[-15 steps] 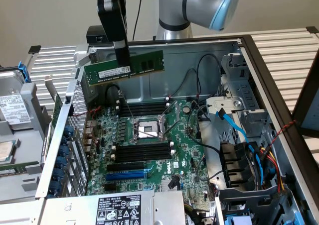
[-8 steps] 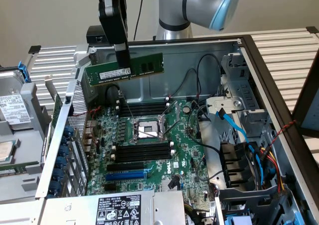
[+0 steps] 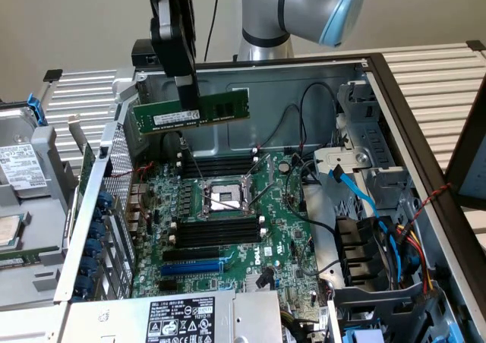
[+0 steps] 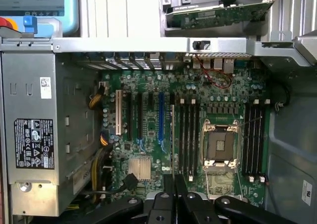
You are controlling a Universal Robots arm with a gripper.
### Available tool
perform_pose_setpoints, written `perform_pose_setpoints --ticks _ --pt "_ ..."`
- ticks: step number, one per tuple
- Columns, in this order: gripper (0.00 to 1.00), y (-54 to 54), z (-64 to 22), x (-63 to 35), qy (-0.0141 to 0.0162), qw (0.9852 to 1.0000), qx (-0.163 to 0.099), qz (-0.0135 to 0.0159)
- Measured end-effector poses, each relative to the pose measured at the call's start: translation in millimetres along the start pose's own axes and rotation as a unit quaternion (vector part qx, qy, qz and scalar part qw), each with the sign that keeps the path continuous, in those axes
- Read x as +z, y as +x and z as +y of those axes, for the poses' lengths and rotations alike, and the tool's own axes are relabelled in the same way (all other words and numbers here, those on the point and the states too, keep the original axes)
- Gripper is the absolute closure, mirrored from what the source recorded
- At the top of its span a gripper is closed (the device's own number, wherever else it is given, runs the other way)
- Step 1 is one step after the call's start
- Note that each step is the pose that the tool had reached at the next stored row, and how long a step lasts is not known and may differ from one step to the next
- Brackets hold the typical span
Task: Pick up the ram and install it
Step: 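Insert the ram into the slot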
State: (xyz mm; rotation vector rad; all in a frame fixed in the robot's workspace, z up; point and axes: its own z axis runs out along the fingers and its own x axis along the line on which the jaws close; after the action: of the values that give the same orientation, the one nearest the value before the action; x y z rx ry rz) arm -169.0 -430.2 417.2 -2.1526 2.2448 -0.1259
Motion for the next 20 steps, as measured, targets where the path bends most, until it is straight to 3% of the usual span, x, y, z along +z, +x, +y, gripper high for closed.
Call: perform_pose_setpoints --ticks 2,4,7,13,20 --pt "0.88 0.0 0.0 1.3 -0.0022 1.0 0.007 -0.0011" --pt "0.88 0.0 0.1 2.0 -0.0095 0.9999 0.01 -0.0013" --pt "0.88 -0.2 0.2 3.7 -0.0155 0.9998 0.014 -0.0035" --pt "0.88 -1.3 -1.0 9.3 -0.0198 0.9995 0.022 -0.012" --pt "0.88 -5.9 -12.8 21.5 -0.0226 0.9993 0.025 -0.015"
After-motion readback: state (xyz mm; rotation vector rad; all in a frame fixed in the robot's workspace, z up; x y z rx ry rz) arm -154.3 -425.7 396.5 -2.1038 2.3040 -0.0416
